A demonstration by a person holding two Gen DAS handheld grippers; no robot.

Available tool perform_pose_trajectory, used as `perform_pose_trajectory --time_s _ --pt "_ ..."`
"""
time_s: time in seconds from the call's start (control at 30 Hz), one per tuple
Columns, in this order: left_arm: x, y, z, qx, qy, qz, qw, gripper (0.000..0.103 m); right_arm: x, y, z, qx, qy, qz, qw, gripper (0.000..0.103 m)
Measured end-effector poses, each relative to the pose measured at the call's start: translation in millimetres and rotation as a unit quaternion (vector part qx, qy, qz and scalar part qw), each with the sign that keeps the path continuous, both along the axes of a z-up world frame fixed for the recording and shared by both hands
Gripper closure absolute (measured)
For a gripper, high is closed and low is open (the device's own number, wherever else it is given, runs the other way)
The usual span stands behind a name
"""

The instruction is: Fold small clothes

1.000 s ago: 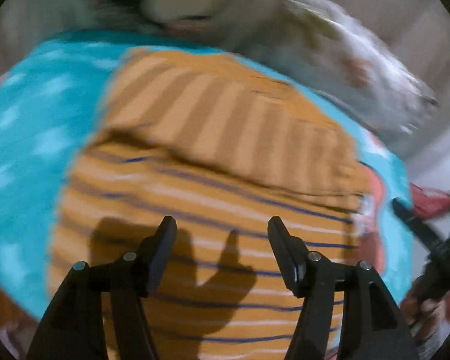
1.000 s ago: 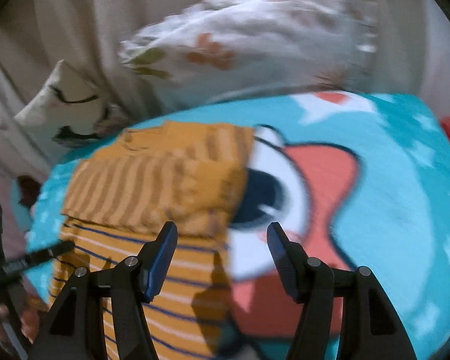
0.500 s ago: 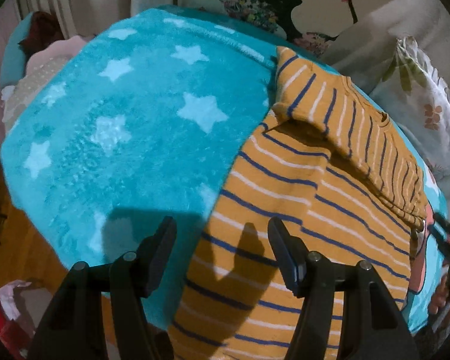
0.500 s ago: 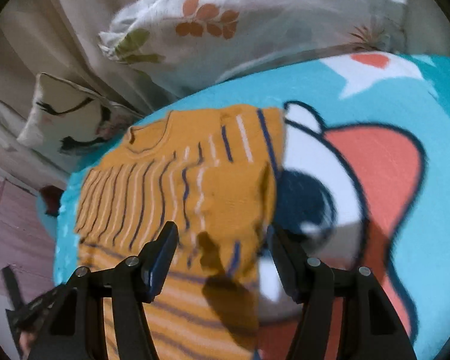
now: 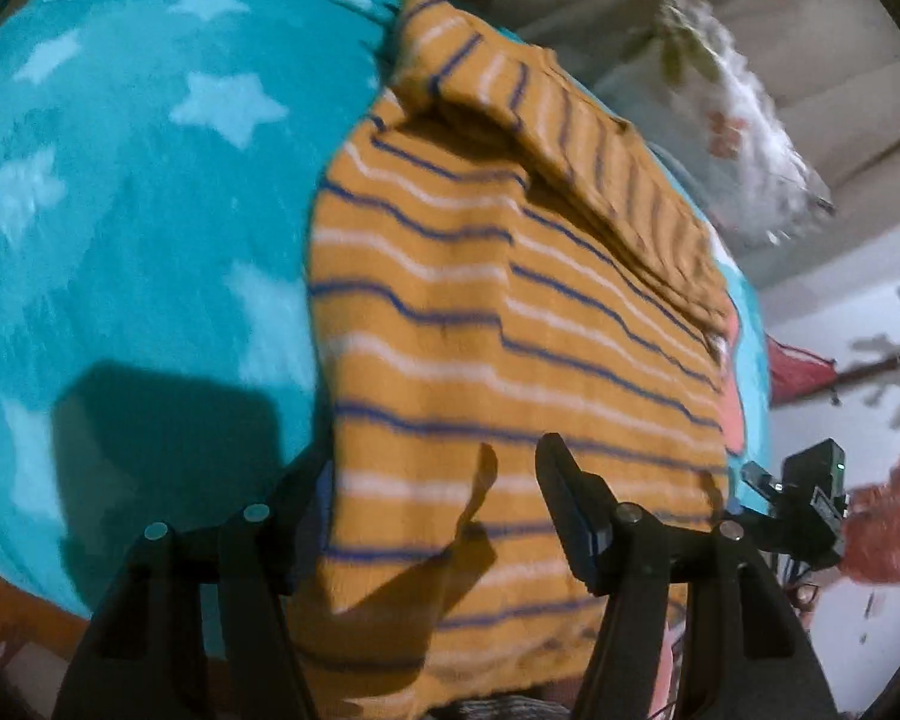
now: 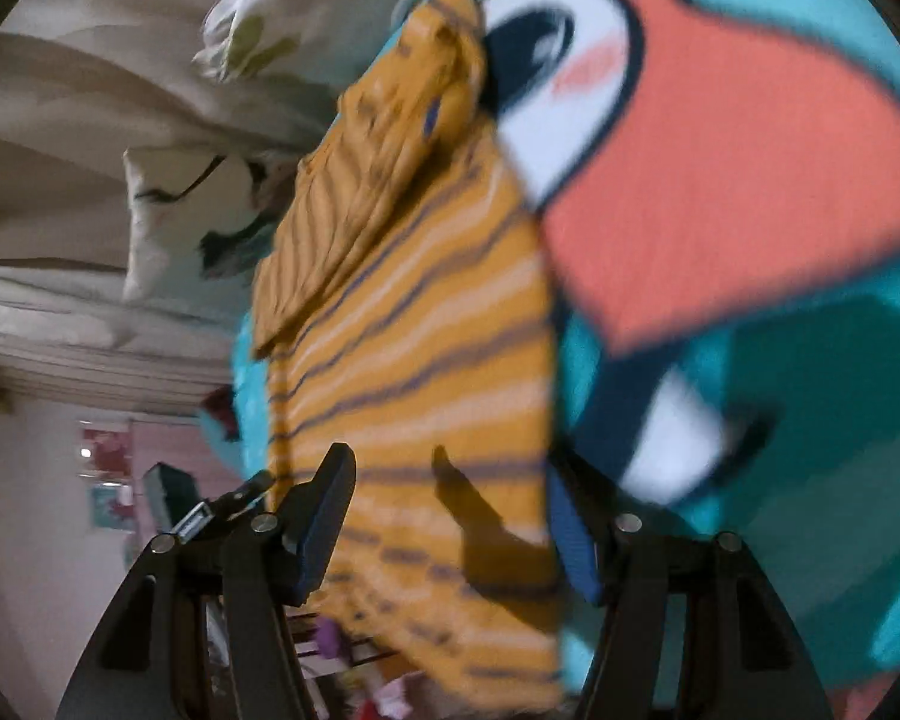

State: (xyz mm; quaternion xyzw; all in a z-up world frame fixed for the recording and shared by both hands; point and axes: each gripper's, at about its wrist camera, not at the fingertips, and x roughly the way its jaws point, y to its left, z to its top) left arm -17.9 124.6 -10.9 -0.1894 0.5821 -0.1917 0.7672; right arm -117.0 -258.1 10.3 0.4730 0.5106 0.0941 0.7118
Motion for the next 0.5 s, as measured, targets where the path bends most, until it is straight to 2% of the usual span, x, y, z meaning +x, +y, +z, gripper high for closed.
perform_pose_trajectory --time_s 0.23,0.37,0.5 --pt "-49 9 -5 -0.058 0.012 -0.028 0.9979 0.041 -54 54 5 0.023 -0.008 -0.016 1.000 0.036" --pt "-64 13 -6 -0.063 0.009 -0.033 0.9974 0.042 -76 70 5 0.023 -0.002 -0.030 0.999 0.036" --pt "-81 16 -16 -0.061 0.023 -0.039 0.9971 0.042 -90 86 -1 0.012 0.016 -0.031 0.999 0.035"
